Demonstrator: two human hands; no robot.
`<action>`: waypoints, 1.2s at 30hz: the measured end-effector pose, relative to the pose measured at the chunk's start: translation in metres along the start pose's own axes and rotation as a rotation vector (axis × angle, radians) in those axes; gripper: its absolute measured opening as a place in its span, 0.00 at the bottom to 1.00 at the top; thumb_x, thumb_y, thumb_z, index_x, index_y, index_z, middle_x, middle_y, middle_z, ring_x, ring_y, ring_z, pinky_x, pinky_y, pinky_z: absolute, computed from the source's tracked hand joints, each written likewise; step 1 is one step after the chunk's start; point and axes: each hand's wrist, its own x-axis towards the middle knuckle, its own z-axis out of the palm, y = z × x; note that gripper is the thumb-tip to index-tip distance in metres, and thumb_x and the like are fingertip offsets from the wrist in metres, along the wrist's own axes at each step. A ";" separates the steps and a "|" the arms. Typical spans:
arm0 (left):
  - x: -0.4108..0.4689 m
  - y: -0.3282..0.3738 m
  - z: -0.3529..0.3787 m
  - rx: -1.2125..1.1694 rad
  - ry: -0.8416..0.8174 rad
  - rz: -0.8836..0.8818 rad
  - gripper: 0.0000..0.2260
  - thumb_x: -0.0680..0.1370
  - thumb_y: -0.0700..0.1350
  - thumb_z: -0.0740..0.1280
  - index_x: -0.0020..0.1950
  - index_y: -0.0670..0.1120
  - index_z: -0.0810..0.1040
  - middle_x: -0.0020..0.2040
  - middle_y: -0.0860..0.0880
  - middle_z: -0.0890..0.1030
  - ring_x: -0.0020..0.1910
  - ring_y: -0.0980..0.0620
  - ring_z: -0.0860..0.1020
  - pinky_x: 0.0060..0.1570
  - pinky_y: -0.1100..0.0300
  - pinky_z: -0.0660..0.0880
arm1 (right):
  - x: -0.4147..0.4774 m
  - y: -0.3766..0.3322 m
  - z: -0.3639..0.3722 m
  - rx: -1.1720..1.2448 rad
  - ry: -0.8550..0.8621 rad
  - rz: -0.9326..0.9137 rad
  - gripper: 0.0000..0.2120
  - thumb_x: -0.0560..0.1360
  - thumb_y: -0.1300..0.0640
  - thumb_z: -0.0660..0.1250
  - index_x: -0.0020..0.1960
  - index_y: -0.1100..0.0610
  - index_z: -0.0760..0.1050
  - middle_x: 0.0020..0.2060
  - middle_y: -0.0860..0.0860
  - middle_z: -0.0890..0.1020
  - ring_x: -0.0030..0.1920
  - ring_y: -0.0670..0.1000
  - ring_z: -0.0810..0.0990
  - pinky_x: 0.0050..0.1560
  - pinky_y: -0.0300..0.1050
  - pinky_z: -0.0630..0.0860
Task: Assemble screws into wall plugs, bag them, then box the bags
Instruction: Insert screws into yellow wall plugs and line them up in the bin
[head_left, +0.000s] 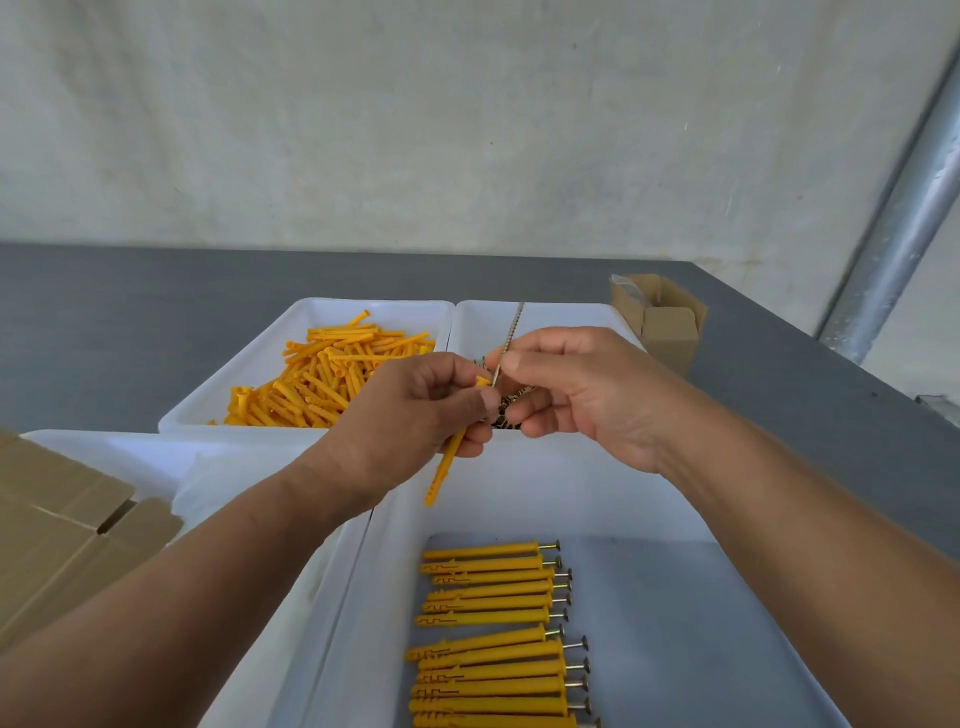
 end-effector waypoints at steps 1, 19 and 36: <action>0.000 -0.001 0.000 0.015 -0.003 0.001 0.03 0.78 0.40 0.67 0.46 0.42 0.81 0.40 0.42 0.82 0.37 0.52 0.81 0.40 0.60 0.80 | -0.001 0.000 0.001 -0.031 -0.016 -0.005 0.05 0.78 0.58 0.68 0.50 0.58 0.81 0.39 0.53 0.84 0.37 0.49 0.82 0.36 0.40 0.79; 0.002 -0.004 -0.004 0.219 0.151 0.041 0.04 0.79 0.46 0.67 0.49 0.51 0.83 0.32 0.54 0.79 0.29 0.59 0.76 0.25 0.66 0.70 | -0.007 -0.001 -0.004 -1.240 0.227 -0.386 0.13 0.83 0.51 0.56 0.60 0.43 0.76 0.50 0.48 0.74 0.48 0.52 0.76 0.42 0.44 0.70; 0.000 -0.006 -0.004 0.450 0.144 0.039 0.07 0.78 0.51 0.68 0.53 0.53 0.83 0.33 0.51 0.80 0.27 0.61 0.76 0.26 0.72 0.68 | -0.013 -0.005 0.001 -1.381 0.212 -0.412 0.15 0.83 0.52 0.55 0.62 0.44 0.78 0.52 0.49 0.74 0.52 0.53 0.73 0.47 0.48 0.74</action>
